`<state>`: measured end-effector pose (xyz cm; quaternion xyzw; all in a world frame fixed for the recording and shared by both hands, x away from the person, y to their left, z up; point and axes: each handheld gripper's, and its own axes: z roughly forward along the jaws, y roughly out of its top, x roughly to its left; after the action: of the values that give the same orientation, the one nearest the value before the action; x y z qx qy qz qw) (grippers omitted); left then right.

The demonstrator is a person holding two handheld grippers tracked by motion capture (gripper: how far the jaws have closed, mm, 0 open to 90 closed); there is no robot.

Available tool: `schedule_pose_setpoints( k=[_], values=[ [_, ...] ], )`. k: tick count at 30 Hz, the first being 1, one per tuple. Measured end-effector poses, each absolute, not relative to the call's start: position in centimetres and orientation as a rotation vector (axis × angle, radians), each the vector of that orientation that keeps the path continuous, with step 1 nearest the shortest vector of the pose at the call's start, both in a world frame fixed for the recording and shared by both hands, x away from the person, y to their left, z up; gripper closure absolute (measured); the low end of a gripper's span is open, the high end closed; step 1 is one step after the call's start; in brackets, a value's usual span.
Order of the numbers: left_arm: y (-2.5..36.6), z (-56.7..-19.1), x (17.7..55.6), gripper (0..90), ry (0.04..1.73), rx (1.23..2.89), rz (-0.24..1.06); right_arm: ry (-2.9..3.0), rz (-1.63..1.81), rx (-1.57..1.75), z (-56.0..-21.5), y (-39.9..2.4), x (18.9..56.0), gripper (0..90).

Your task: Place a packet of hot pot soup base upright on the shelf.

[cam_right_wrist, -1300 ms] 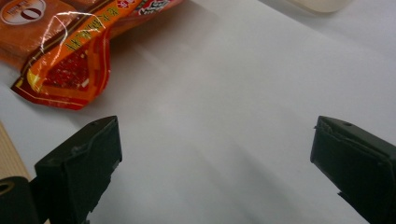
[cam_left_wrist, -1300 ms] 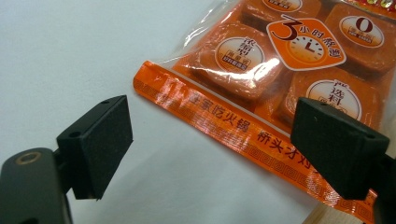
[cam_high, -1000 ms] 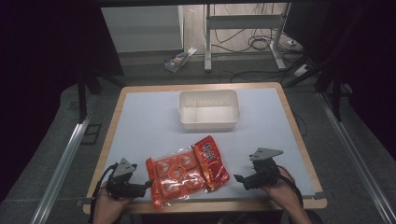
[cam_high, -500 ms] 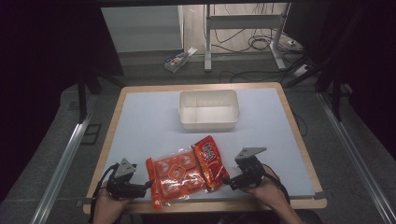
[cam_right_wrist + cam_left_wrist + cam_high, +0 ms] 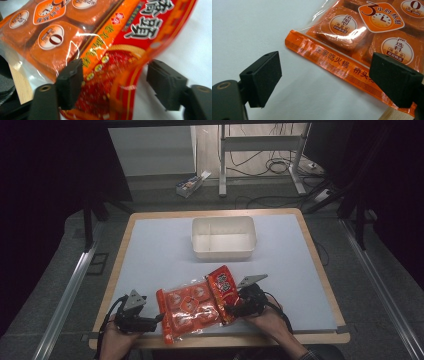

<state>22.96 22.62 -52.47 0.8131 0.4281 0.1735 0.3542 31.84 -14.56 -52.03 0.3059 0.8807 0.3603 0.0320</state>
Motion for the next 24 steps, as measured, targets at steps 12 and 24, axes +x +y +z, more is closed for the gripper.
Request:
schedule_pose_setpoints(
  k=[12, 24],
  values=[
    [22.5, -52.5, 23.0, 10.9, 1.106, 2.117, 0.449, 2.731, 1.166, 0.927, -52.3, -12.3, 33.0, 62.8],
    [22.7, -52.4, 22.9, 10.8, 1.113, 2.107, 0.469, 2.758, 1.222, 0.942, -51.1, -11.3, 33.5, 88.8]
  ],
)
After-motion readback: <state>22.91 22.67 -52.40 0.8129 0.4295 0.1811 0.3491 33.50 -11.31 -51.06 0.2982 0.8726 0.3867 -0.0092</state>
